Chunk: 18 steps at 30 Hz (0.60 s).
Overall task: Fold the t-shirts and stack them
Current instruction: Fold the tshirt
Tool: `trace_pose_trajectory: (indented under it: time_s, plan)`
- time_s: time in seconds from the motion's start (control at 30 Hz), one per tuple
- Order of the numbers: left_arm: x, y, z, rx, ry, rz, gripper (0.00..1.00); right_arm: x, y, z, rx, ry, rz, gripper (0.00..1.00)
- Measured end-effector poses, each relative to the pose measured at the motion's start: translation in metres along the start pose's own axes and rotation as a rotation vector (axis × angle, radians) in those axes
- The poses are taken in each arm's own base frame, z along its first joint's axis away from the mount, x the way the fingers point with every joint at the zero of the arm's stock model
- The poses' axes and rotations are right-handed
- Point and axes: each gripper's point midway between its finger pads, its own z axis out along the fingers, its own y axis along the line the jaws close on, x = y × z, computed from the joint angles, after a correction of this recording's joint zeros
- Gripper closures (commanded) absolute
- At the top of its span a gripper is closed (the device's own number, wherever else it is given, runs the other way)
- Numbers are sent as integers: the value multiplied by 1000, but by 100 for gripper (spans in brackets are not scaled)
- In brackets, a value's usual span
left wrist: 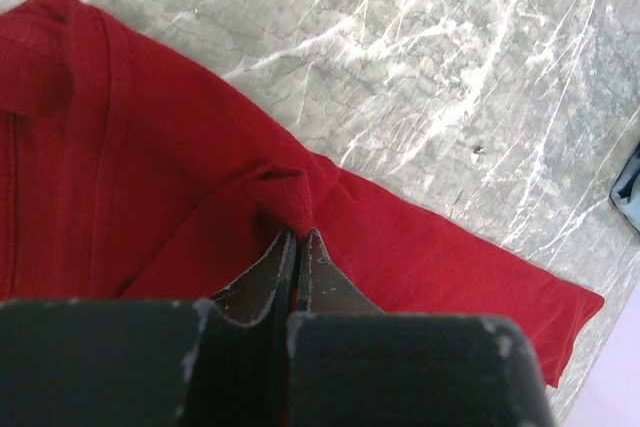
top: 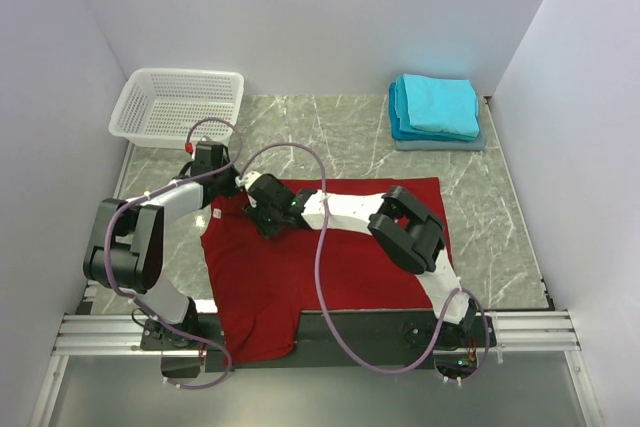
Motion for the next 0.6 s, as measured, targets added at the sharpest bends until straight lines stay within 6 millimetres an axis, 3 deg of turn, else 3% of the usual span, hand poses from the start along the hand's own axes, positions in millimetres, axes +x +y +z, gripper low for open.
trace_pose_trajectory:
  time_s: [0.2,0.4,0.6]
  plan:
    - [1,1,-4,3,-3,0,100,-1,-3,1,67,-11,-41,90]
    - [-7,-8,-14,28,-31,2,100,-3,-3,-5,85,-23,-48,94]
    - [-13,-15,-26,57,-59,4,100,-21,1,-33,69,-81,-44,94]
